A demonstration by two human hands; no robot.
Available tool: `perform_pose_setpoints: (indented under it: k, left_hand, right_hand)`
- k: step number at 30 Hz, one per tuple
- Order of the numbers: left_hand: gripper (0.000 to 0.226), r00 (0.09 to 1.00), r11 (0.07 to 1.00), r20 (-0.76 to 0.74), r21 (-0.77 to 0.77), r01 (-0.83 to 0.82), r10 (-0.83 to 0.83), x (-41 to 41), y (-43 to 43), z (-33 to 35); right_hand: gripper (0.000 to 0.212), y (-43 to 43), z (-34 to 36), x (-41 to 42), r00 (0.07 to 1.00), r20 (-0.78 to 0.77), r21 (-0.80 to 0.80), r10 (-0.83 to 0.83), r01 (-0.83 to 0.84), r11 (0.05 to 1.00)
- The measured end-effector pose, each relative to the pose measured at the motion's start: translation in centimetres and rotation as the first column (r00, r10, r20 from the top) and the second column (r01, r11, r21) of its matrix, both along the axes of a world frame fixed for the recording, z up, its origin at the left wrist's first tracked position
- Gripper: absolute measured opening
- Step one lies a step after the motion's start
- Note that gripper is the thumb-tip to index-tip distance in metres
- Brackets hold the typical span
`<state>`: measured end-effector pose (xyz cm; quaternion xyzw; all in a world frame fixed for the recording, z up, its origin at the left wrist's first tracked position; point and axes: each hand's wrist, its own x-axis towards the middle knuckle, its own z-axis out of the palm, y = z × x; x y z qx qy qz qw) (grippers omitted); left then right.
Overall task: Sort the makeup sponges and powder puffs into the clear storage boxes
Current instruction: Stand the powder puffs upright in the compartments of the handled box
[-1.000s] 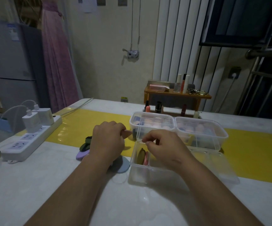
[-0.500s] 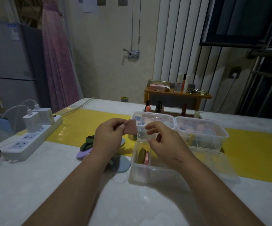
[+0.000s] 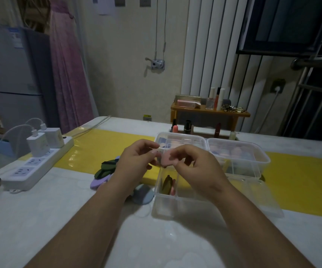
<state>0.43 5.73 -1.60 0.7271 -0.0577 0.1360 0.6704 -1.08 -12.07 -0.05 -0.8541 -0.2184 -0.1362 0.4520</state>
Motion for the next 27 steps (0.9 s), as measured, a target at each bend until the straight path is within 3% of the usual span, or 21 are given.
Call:
perform_pose_setpoints:
  k: [7,18,27]
  left_hand:
    - [0.02,0.998,0.998,0.009,-0.017,-0.063,0.063,0.2,0.5,0.0]
    - [0.021,0.99,0.987,0.033,-0.079,-0.138,0.141,0.6,0.9,0.1]
    - [0.023,0.986,0.984,0.029,-0.074,-0.161,0.164,0.7,1.2,-0.2]
  right_hand:
    - [0.018,-0.2,-0.1,-0.1,0.997,-0.064,0.021,0.032,-0.031,0.999]
    - [0.024,0.2,-0.4,0.2,0.988,-0.145,-0.171,0.06,-0.085,0.982]
    - [0.027,0.2,-0.3,0.3,0.993,-0.113,-0.25,0.038,-0.066,0.966]
